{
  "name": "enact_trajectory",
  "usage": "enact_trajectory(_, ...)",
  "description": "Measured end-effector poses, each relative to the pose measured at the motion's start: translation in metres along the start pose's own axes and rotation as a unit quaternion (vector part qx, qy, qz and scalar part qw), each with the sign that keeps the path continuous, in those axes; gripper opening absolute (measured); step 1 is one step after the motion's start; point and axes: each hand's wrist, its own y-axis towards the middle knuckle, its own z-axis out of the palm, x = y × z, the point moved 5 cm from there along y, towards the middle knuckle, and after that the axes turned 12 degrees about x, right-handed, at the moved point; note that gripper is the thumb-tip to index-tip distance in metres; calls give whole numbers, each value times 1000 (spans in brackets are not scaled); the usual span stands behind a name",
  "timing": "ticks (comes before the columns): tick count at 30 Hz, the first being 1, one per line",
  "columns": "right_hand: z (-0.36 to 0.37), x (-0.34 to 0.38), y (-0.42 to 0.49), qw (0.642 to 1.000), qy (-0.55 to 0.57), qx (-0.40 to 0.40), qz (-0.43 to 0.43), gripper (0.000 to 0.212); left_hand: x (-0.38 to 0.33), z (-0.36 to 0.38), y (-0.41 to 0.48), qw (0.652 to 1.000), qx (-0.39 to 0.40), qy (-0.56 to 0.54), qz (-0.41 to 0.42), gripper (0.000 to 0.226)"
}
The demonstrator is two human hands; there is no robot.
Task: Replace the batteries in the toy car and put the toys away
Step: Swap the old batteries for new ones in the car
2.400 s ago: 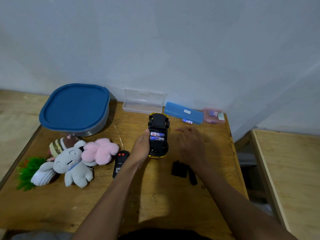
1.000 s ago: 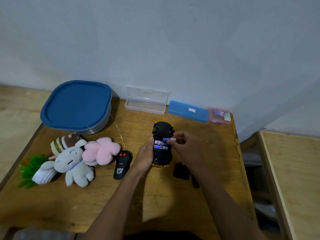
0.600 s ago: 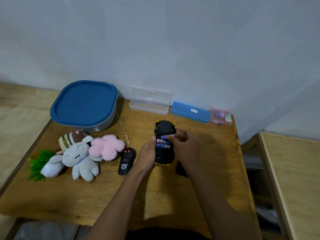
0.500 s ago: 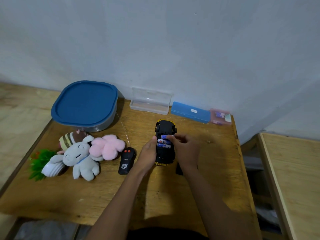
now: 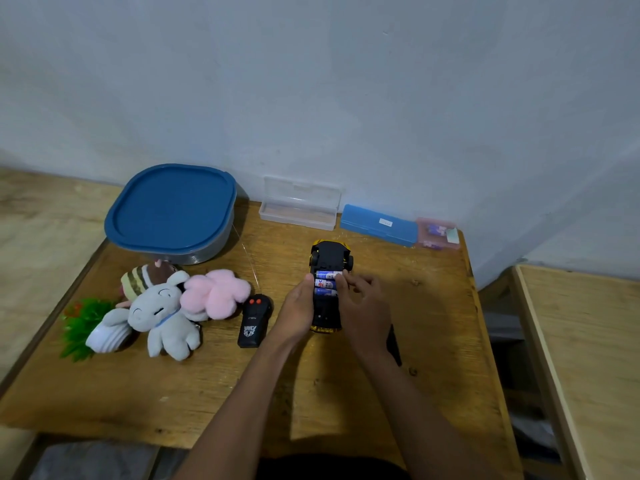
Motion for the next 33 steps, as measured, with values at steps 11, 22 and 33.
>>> enact_trajectory(11,-3,10,-2,987,-119,39,-103,30,-6,-6,-5,999,-13,33,30,46)
enact_trajectory(22,-6,3,7,927,250,256,116,13,-2,-7,-10,999,3,30,12,46)
enact_trajectory(33,-20,17,5,957,111,259,63,29,5,-7,-11,1000,-8,-8,-10,45)
